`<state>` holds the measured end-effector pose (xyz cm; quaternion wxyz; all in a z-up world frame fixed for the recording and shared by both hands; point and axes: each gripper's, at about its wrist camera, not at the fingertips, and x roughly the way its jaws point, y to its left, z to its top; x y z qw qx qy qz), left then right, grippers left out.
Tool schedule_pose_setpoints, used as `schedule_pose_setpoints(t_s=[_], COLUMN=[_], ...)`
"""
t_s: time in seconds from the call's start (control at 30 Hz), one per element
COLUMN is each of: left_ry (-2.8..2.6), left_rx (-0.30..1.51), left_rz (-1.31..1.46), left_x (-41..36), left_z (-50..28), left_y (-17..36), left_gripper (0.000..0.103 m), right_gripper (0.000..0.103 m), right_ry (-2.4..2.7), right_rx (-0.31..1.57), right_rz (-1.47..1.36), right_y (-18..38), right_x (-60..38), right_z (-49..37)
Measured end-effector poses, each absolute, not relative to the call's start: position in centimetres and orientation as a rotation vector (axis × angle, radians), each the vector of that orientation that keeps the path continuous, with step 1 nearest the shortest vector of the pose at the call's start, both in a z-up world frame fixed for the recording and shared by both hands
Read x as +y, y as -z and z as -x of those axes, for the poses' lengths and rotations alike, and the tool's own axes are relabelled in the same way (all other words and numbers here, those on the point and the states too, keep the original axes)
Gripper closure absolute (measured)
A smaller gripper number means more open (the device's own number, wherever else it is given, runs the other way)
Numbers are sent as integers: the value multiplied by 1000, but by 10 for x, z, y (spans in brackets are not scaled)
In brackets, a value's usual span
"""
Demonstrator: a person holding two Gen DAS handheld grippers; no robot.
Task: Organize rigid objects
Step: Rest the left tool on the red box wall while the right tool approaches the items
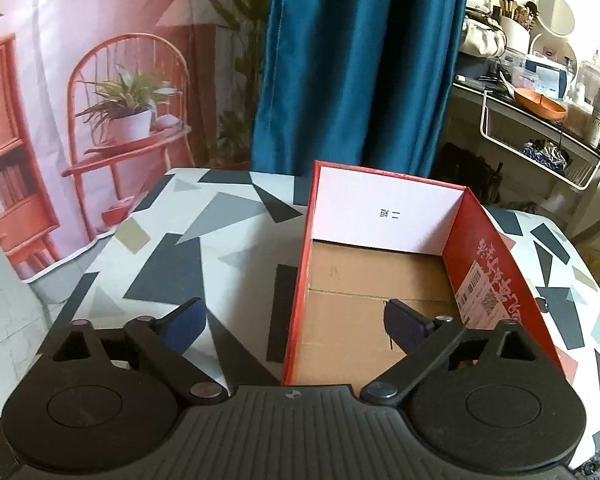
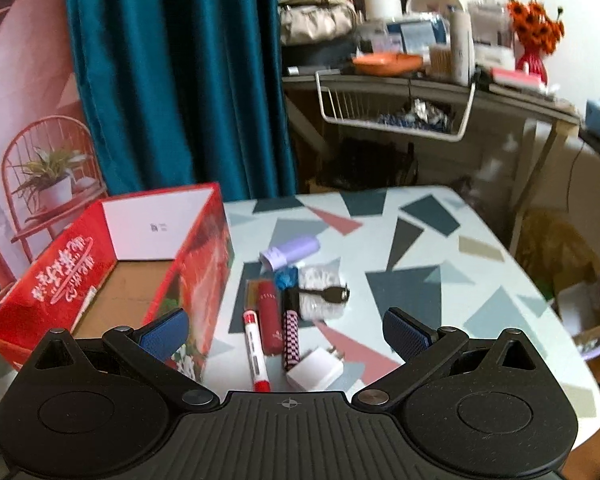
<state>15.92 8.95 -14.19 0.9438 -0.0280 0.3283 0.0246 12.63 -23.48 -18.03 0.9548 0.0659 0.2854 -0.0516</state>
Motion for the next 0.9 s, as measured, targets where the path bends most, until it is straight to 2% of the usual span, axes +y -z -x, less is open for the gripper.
schedule_pose_setpoints(t_s=[0.1,0.17,0.37,0.5,0.63,0.73,0.83,0.9], left_ry=[-31,-25,2,8,-2,-19,-20,-8], left_rx=[658,661,672,667,686,668,655,640], left_rz=[65,69,111,133,147,190,195,210], left_x=[91,93,101,103,103,108,108,108], left_z=[-168,-175,-183,-181,-180,-176,-175,-174], left_y=[150,157,174,182,189,191,189,187], left_gripper=[15,25,46,53,66,69,85,92], right_gripper=[0,0,0,0,1,4,7,8], right_ry=[106,101,99,100,94,87,65,60], right_rx=[580,582,620,634,645,655,658,655], right_rz=[-166,-185,-216,-231,-226,-226,-232,-213], right_y=[191,198,215,223,229,234,237,238], right_x=[-240,-243,-253,-256,-258,-257,-255,-252], right_z=[-130,-133,-145,-154,-161,-165,-168,-168])
